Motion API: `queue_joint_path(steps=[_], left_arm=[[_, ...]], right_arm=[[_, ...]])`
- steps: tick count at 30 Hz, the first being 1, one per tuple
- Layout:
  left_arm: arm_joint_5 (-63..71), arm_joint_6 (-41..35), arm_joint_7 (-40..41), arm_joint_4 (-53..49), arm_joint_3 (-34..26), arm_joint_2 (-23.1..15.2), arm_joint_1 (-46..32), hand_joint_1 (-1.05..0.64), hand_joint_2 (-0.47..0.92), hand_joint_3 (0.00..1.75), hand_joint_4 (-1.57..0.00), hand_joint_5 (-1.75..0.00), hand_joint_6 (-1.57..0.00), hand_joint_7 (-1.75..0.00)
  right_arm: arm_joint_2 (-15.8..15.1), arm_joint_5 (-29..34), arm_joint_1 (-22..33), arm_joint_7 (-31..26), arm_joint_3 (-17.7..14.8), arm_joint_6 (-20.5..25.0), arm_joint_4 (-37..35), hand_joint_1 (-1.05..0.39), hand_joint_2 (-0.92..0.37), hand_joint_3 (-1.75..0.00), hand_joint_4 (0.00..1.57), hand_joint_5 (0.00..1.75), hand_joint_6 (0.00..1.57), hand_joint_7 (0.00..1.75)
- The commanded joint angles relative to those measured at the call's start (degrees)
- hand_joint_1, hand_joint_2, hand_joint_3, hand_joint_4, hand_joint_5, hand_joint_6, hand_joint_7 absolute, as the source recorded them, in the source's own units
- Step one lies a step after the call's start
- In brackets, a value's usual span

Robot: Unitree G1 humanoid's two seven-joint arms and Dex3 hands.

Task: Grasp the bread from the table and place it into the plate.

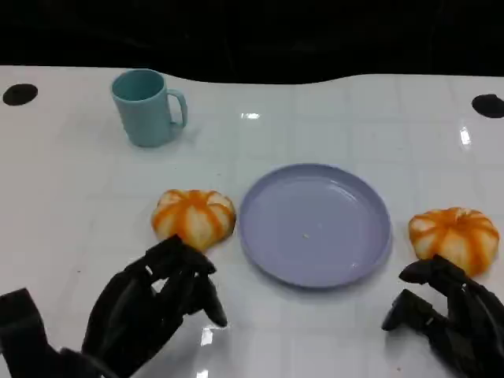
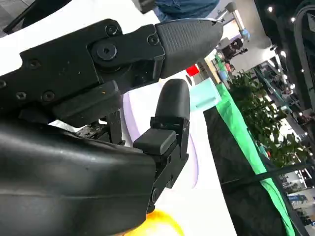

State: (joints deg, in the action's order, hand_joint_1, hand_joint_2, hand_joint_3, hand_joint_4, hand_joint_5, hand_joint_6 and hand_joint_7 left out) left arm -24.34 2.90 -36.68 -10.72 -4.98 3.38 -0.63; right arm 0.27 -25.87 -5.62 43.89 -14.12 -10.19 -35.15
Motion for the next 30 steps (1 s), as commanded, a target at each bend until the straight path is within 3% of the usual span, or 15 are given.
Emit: queue_joint_path(steps=[1, 2, 7, 8, 17, 18, 19, 21, 30], left_arm=[[7.6, 3.0, 6.0, 3.9, 1.1, -3.2, 1.7, -0.57, 0.92, 0.35, -0.54, -1.22, -0.60, -0.50], [9.3, 4.2, 6.9, 4.3, 1.4, -3.7, 1.9, -0.55, 0.92, 0.33, -0.52, -1.15, -0.62, -0.40], [21.1, 13.7, 11.7, 3.7, 3.5, -8.1, 3.9, -0.52, 0.92, 0.31, -0.45, -1.06, -0.58, -0.28], [24.0, 14.8, 13.2, 3.8, 4.0, -9.2, 4.5, -0.54, 0.92, 0.26, -0.39, -0.97, -0.56, -0.22], [27.2, 16.7, 16.6, 3.3, 5.6, -11.2, 5.2, -0.55, 0.92, 0.22, -0.36, -0.88, -0.57, -0.15], [39.1, 16.7, 20.9, 4.6, 7.9, -15.1, 7.2, -0.54, 0.90, 0.21, -0.30, -0.84, -0.52, -0.13], [48.5, 16.7, 24.4, 5.6, 9.7, -18.1, 8.7, -0.53, 0.89, 0.13, -0.22, -0.66, -0.43, -0.07], [59.0, 16.3, 28.4, 6.6, 11.8, -21.2, 10.3, -0.52, 0.89, 0.03, -0.21, -0.39, -0.36, -0.02], [70.9, 6.1, 23.8, 6.8, 18.4, -25.0, 16.0, -0.53, 0.85, 0.00, 0.00, -0.05, -0.14, 0.00]], right_arm=[[-0.5, -0.4, 0.2, 0.0, -0.2, 0.6, -0.2, -0.52, -0.92, -0.22, 0.67, 1.47, 0.62, 1.11], [-0.5, -0.5, 0.2, 0.0, -0.2, 0.7, -0.2, -0.51, -0.92, -0.22, 0.67, 1.47, 0.63, 1.10], [-0.7, -0.7, 0.3, 0.6, -0.3, 1.1, -0.1, -0.51, -0.92, -0.24, 0.67, 1.46, 0.63, 1.08], [-0.7, -0.7, 0.3, 0.4, -0.3, 1.0, -0.1, -0.51, -0.92, -0.23, 0.67, 1.46, 0.63, 1.08], [-0.7, -0.6, 0.2, 0.3, -0.4, 1.0, -0.2, -0.51, -0.92, -0.23, 0.68, 1.45, 0.65, 1.06], [-0.5, -0.5, 0.4, 0.0, -0.3, 0.9, 0.1, -0.51, -0.92, -0.23, 0.68, 1.45, 0.65, 1.06], [-0.4, -0.4, 0.5, -0.2, -0.2, 0.8, 0.4, -0.51, -0.92, -0.22, 0.69, 1.47, 0.64, 1.09], [-0.3, -0.4, 0.6, -0.3, -0.2, 0.8, 0.6, -0.51, -0.92, -0.22, 0.69, 1.48, 0.64, 1.11], [-0.1, -0.5, 0.9, -0.5, -0.3, 0.8, 0.9, -0.51, -0.92, -0.22, 0.69, 1.46, 0.62, 1.12]])
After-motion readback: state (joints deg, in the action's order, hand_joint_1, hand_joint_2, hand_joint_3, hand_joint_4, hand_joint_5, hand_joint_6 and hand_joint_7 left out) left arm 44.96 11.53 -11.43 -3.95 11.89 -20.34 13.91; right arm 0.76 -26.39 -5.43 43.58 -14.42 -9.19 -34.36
